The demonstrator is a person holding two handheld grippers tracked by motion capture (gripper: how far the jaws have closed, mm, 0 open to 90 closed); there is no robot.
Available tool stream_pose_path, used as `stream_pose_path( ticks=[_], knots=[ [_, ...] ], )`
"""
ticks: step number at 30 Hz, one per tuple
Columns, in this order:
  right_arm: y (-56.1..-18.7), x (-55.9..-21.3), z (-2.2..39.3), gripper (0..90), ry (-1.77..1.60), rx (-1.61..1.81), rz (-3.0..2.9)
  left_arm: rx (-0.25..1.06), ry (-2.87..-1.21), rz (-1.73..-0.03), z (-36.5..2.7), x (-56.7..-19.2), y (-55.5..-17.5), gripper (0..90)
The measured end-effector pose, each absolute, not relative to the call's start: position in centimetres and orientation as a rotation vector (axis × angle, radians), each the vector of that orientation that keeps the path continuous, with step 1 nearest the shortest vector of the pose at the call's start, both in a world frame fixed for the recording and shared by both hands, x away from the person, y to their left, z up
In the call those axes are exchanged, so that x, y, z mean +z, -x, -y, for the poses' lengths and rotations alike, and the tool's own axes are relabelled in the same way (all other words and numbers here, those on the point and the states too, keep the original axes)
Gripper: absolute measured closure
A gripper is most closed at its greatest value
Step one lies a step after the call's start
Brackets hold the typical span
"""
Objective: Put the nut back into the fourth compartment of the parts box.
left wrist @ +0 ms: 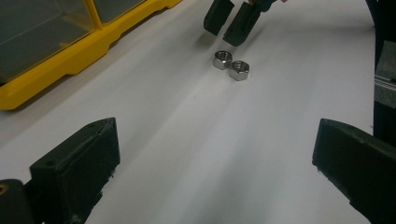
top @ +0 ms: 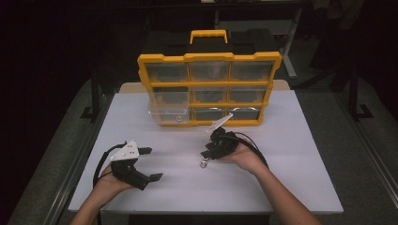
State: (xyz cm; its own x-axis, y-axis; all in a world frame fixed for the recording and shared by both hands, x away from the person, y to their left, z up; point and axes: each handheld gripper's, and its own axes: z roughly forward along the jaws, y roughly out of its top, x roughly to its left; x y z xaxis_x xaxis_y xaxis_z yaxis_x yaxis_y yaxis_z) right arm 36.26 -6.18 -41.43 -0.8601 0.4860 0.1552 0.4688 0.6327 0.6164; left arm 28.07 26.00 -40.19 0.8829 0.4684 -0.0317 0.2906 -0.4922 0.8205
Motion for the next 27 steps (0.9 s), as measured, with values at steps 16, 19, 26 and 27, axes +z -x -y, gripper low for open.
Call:
stream_pose_path(
  ticks=[16, 19, 26, 27],
  knots=[
    [-36.5, -42.8, 5.3, 65.5, -0.811, 0.976, -2.858, 0.243, -2.127, -0.542, -26.0, -40.1, -28.0, 1.0],
    [-36.5, -42.9, 5.3, 65.6, -0.808, 0.965, -2.861, 0.244, -2.125, -0.541, -25.9, -40.1, -28.0, 1.0],
    [-36.5, -43.3, 5.0, 67.2, -0.799, 0.938, -2.859, 0.244, -2.128, -0.536, -25.9, -40.1, -28.0, 1.0],
    [-36.5, -43.3, 5.0, 67.2, -0.795, 0.933, -2.858, 0.245, -2.129, -0.537, -25.9, -40.1, -28.0, 1.0]
  ],
)
